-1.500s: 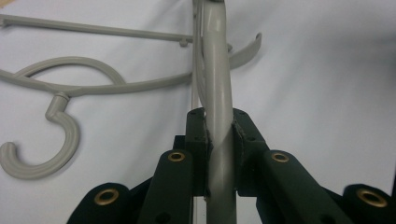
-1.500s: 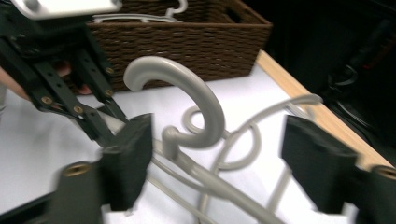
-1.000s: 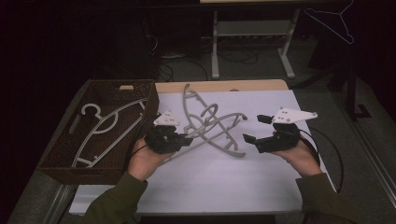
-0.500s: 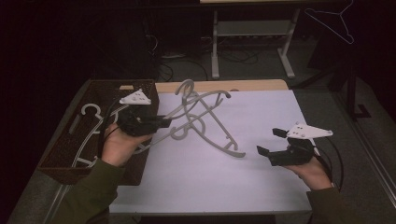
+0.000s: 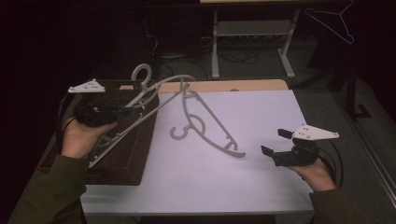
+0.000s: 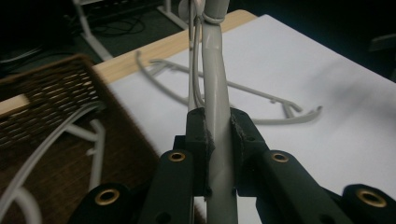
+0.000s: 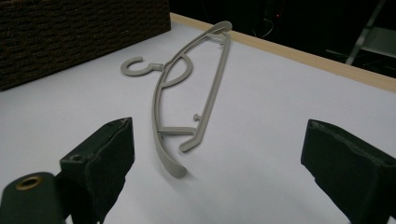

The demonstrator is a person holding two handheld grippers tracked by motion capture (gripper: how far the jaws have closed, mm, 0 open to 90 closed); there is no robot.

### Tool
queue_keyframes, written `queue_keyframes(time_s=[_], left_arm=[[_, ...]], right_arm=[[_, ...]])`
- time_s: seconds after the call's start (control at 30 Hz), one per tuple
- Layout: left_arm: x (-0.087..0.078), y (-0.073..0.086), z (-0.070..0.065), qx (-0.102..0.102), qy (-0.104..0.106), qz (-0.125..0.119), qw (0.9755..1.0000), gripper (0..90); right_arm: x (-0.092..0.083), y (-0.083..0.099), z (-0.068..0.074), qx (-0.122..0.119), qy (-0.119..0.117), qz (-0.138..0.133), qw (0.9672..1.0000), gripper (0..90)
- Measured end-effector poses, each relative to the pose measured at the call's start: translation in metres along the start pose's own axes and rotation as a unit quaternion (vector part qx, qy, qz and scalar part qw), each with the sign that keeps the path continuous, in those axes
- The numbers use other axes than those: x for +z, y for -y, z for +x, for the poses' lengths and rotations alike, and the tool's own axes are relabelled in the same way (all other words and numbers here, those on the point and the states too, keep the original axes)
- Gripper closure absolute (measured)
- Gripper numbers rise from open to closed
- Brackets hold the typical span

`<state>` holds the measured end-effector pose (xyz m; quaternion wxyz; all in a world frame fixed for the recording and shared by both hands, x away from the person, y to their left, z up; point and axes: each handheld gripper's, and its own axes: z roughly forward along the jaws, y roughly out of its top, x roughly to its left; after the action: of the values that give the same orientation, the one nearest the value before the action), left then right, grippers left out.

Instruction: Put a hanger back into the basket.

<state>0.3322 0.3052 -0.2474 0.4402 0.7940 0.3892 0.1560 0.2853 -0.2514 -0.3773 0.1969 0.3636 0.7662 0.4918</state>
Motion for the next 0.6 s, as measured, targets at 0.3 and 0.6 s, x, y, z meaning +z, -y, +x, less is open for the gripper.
queue_keyframes(time_s=[0.3, 0.6], left_arm=[[-0.032, 0.017, 0.038, -0.031, -0.038, -0.008, 0.9988, 79.7], [-0.057, 0.035, 0.066, -0.057, -0.065, -0.008, 0.9962, 79.6]], right_arm=[[0.001, 0.000, -0.001, -0.001, 0.003, -0.001, 1.0000, 8.9], [0.000, 0.001, -0.003, 0.002, 0.008, -0.001, 1.0000, 8.9]])
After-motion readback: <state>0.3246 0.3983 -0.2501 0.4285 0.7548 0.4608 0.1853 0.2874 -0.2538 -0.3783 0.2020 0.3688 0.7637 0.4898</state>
